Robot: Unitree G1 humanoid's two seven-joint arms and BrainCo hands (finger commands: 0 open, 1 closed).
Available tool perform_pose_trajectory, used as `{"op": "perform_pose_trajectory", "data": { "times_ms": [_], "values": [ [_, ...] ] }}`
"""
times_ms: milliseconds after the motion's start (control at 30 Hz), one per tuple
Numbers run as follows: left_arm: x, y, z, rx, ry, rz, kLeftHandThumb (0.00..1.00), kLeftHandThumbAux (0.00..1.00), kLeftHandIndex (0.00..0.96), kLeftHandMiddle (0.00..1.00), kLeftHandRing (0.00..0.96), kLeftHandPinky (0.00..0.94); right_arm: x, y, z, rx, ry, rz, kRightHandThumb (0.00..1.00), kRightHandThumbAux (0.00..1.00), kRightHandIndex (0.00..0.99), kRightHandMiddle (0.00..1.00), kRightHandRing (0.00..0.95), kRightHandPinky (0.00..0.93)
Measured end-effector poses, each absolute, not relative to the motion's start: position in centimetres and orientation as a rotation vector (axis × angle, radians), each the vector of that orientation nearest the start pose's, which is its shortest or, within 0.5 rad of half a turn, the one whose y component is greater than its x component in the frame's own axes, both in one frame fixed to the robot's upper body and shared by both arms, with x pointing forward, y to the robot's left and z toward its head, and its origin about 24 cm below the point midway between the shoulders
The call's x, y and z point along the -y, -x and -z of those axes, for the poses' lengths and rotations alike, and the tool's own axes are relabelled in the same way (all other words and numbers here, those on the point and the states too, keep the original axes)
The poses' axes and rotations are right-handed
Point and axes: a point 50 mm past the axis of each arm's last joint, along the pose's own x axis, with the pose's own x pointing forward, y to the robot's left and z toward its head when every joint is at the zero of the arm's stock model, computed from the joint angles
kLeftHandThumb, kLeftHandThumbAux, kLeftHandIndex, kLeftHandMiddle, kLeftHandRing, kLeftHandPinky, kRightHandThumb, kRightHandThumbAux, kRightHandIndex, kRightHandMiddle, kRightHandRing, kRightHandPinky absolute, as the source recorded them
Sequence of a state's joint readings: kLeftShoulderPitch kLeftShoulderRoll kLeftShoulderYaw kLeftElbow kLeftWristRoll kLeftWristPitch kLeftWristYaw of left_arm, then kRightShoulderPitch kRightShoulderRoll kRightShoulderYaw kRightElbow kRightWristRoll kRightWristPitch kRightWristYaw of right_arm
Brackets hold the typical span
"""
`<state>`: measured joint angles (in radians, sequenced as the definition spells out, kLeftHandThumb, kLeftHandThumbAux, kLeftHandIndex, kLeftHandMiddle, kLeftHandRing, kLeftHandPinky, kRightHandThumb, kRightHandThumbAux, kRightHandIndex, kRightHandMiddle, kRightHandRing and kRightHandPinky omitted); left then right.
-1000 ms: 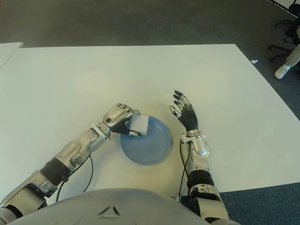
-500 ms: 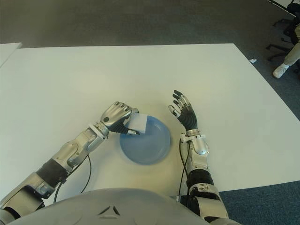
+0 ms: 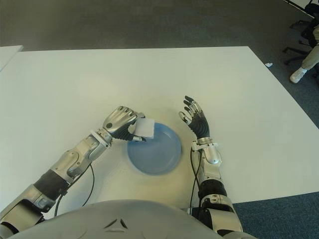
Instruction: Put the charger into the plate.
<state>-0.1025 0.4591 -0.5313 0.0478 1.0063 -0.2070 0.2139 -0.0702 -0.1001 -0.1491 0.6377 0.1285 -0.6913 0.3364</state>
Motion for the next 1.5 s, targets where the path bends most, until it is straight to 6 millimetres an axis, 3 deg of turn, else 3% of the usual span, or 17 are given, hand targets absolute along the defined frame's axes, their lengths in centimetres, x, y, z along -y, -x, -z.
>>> {"op": "perform_pose_trajectory", "data": {
  "times_ms": [200, 367, 867, 1500],
  "values": [
    [-10.4, -23.4, -3.4, 0.490, -1.345, 0.527, 0.278, 0.327, 0.154, 0.169, 0.147, 0.146, 19.3, -23.7, 1.3, 0.137, 0.022, -0.132, 0.248, 0.666, 0.121, 0.101, 0.080, 0.065],
    [-10.4, -23.3, -3.4, 0.471, -1.351, 0.571, 0.246, 0.283, 0.042, 0.044, 0.036, 0.052, 19.3, -23.7, 1.3, 0.136, 0.023, -0.129, 0.248, 0.666, 0.121, 0.101, 0.080, 0.065],
    [-10.8, -23.1, -5.8, 0.463, -1.383, 0.654, 0.247, 0.211, 0.000, 0.000, 0.000, 0.000, 19.2, -23.8, 1.4, 0.134, 0.028, -0.128, 0.248, 0.666, 0.121, 0.101, 0.080, 0.065],
    [-10.7, -23.0, -6.2, 0.479, -1.390, 0.658, 0.241, 0.185, 0.000, 0.000, 0.000, 0.000, 18.8, -23.9, 1.4, 0.135, 0.022, -0.130, 0.248, 0.666, 0.121, 0.101, 0.080, 0.065]
  ]
}}
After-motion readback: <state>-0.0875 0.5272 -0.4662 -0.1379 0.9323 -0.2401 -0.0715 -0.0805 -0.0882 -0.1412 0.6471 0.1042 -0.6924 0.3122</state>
